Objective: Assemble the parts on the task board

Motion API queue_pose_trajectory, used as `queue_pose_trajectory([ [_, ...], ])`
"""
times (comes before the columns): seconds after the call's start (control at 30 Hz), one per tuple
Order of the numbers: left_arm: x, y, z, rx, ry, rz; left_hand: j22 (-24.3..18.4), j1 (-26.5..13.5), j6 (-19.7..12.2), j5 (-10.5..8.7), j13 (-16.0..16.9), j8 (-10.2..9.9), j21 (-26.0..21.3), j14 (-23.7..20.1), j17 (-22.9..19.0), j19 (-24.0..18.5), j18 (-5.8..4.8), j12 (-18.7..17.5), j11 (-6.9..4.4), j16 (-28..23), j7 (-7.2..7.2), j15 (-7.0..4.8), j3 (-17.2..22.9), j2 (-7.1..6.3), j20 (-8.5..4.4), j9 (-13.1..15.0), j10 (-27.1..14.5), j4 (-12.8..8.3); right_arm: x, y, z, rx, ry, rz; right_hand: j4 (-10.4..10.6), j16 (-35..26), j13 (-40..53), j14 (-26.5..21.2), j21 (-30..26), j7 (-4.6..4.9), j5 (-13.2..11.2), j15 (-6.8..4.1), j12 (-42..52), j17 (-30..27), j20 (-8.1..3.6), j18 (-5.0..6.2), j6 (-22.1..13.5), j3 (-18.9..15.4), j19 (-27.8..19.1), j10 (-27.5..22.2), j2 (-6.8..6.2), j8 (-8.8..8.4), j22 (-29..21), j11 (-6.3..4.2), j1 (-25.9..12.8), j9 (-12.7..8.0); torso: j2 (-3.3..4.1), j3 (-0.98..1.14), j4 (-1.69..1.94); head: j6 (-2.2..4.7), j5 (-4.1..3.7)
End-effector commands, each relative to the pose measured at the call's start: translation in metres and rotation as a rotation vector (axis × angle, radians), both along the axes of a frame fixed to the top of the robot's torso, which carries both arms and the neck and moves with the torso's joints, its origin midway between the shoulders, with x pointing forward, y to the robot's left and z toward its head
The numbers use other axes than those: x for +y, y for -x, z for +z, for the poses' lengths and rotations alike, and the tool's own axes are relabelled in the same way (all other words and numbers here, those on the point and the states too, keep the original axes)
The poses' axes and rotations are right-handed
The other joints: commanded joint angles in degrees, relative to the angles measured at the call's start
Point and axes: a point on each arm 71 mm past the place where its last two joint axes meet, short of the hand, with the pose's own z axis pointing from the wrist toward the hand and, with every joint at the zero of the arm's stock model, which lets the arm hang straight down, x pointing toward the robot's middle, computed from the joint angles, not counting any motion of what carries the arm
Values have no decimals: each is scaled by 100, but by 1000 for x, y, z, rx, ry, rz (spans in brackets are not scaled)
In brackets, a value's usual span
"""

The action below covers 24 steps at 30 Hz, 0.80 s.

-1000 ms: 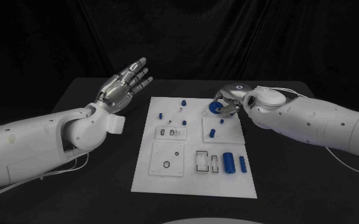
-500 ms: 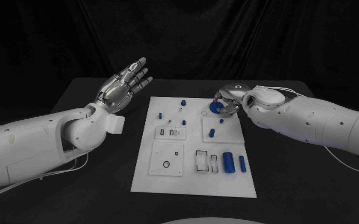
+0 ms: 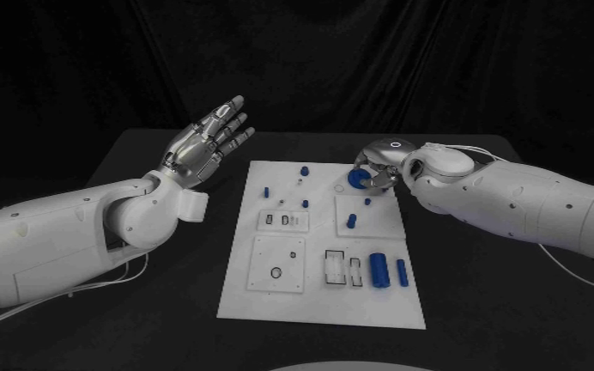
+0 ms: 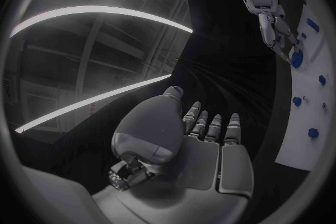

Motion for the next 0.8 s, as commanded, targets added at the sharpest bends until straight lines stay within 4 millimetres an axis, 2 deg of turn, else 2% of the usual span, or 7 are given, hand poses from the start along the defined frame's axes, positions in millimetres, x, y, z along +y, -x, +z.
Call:
queue_pose_trajectory([
  [0.03,0,1,6,-68,54,11,2,-2,-30,20,4,38,22,6,8,3,85,36,43,38,27,45,20,-43,51,7,7,18,1,2,3,-30,-13,11,1,15,1510,596,-24,-165,-32,30,14,1509,21,4,176,-25,2,600,34,668,958,10,-41,747,2,-1,1,1,18],
  [0.17,1,1,6,-67,53,11,2,18,-35,49,4,38,22,6,8,3,84,36,45,41,27,50,40,-34,55,7,6,6,3,2,12,-49,-24,19,7,15,1510,596,-26,-167,-63,29,14,1509,20,4,163,-42,5,600,32,684,959,9,-62,769,0,0,-1,-16,32],
  [0.27,1,1,6,-65,52,11,2,96,-39,152,4,41,22,5,8,4,84,38,43,42,25,56,102,-39,60,7,5,-75,7,3,21,-64,-33,28,12,15,1510,596,-29,-167,-94,28,14,1509,20,4,147,-53,6,600,30,691,959,8,-77,783,-1,0,-1,-25,34],
  [0.47,-1,0,6,-63,52,6,2,103,-42,163,5,40,21,5,8,3,84,39,44,42,26,57,109,-40,60,7,5,-83,17,5,33,-86,-52,54,17,15,1510,596,-43,-167,-118,28,14,1509,20,7,128,-63,2,600,28,695,956,8,-89,793,-3,-4,4,-11,26],
  [0.8,-2,0,5,-59,51,-1,1,80,-43,116,5,42,20,5,8,2,80,42,50,43,28,75,106,-41,66,7,5,-63,44,9,36,-74,-61,110,22,15,1510,596,-73,-166,-143,30,14,1509,20,13,102,-75,-9,600,21,693,949,7,-104,801,-16,-13,-2,4,9],
])
